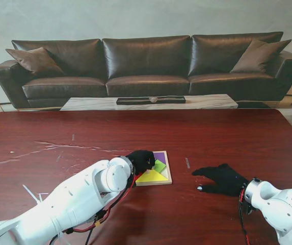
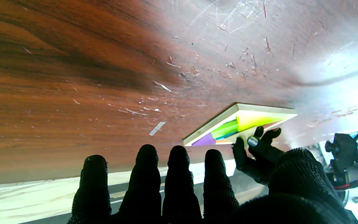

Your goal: Assemble the tangram pieces into a square

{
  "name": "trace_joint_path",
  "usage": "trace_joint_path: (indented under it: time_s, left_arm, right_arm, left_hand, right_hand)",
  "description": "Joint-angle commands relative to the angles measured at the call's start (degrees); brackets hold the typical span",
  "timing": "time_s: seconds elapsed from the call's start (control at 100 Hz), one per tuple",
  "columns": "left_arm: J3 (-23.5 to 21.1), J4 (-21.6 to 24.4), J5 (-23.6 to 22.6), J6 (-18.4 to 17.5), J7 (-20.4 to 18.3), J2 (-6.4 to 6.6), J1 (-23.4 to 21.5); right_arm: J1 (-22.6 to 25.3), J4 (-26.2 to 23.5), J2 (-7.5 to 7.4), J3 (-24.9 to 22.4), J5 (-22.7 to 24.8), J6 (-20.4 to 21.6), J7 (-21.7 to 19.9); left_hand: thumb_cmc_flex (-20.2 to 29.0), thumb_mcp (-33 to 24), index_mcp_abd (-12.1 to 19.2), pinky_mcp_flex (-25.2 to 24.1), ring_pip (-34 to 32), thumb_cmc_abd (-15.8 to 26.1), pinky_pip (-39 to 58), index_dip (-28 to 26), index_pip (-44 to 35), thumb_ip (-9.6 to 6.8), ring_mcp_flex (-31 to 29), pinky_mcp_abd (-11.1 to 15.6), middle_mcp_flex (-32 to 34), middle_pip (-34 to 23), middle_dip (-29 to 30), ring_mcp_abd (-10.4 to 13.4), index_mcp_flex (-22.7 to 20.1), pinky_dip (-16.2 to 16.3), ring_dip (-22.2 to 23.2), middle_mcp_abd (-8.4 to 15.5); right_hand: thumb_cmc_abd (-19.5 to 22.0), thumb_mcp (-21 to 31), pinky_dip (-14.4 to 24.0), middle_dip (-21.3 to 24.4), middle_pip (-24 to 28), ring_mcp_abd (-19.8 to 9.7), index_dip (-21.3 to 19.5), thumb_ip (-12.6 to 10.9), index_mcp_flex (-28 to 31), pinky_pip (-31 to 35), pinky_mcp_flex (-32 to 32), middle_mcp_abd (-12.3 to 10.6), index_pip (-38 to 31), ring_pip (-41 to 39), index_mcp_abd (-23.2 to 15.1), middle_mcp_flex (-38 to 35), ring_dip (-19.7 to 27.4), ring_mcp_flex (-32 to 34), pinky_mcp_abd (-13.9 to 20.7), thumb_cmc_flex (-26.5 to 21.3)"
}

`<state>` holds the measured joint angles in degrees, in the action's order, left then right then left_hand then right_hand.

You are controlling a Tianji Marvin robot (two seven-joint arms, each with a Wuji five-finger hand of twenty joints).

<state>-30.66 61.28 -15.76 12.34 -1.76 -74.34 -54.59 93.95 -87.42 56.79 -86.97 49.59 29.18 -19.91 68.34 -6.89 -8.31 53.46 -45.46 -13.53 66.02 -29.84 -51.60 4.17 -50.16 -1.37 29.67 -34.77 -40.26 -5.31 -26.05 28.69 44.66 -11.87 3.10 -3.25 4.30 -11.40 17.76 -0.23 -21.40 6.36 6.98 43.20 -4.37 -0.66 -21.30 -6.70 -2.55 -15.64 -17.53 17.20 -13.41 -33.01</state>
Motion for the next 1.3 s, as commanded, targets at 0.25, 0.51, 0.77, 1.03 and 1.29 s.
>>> trace_joint_path:
  time_s: [0.25, 0.51, 0.77, 1.03, 1.29]
  left_arm:
    - [0.36, 1.79, -4.68, 1.6, 0.24, 1.6, -0.56]
    - [-0.54, 4.35, -9.34, 1.82, 0.3, 3.46, -1.35]
    - [-1.97, 5.59, -15.07, -3.37, 0.71, 5.64, -2.12]
    - [0.49, 2.13, -22.69, -9.26, 5.97, 6.23, -0.77]
    - [4.35, -2.3, -25.01, -14.27, 8.08, 6.01, 2.13]
  right_arm:
    - [0.06, 0.01, 0.08, 0.41, 0.1, 0.18, 0.02]
    - [-0.12, 0.1, 0.09, 0.69, 0.09, 0.03, 0.05]
    - [-0.16, 0.06, 0.05, 0.81, -0.17, -0.4, -0.42]
    - [-0.04, -0.01, 0.07, 0.67, -0.41, -0.44, -0.48]
    - [0.18, 0.04, 0.11, 0.4, -0.54, -0.36, -0.27]
  left_hand:
    - [0.7, 1.99, 0.46, 1.59, -1.99, 2.6, 2.03, 0.72, 2.97, -3.07, 3.4, 2.98, -6.35, 7.93, 8.56, -0.41, 0.42, 2.62, -0.54, -5.54]
    - [4.13, 2.86, 4.77, 1.6, -2.14, 4.24, 3.33, 1.53, 5.39, -2.9, 7.31, 1.37, -8.46, 9.48, 9.87, -1.25, 0.87, 4.09, -0.47, -2.47]
    - [4.3, 2.94, 12.08, -8.58, 4.96, 3.2, 2.46, 3.42, 12.77, -3.43, 15.31, -4.96, -9.97, 13.42, 12.8, -3.5, 0.55, 12.32, -2.54, 4.65]
    - [-4.93, -18.26, 16.65, -24.98, 15.05, -5.28, 0.1, 3.15, 10.92, 0.06, 24.05, -8.59, -4.28, 13.4, 13.64, -5.37, -3.41, 11.11, -6.36, 12.6]
    - [-7.58, -27.13, 17.45, -31.12, 17.69, -7.6, -6.5, 2.07, 9.97, -0.65, 25.65, -7.83, -2.71, 13.09, 14.01, -3.8, -2.65, 9.96, -8.68, 13.06]
  right_hand:
    - [1.84, 0.29, -1.06, 0.15, -0.21, -1.01, -0.43, -1.35, -1.42, -0.62, -0.94, 0.03, 0.3, 0.33, -1.04, -0.75, -0.37, 0.08, -0.49, -0.53]
    - [1.89, 0.3, -1.04, 0.08, -0.07, -0.95, -0.47, -1.35, -1.41, -0.62, -0.89, 0.0, 0.28, 0.31, -1.0, -0.88, -0.39, 0.11, -0.49, -0.55]
    - [1.98, 0.25, -1.03, 0.07, -0.05, -0.95, -0.47, -1.34, -1.44, -0.67, -0.95, -0.03, 0.33, 0.32, -0.91, -0.8, -0.4, 0.09, -0.44, -0.44]
    - [2.08, 0.25, -1.03, 0.09, -0.09, -1.01, -0.45, -1.34, -1.51, -0.73, -0.99, -0.02, 0.44, 0.37, -0.87, -0.83, -0.39, 0.03, -0.47, -0.35]
    - [1.97, 0.25, -1.02, 0.09, -0.08, -1.05, -0.45, -1.34, -1.55, -0.78, -1.01, -0.08, 0.51, 0.39, -0.9, -0.88, -0.39, 0.02, -0.48, -0.37]
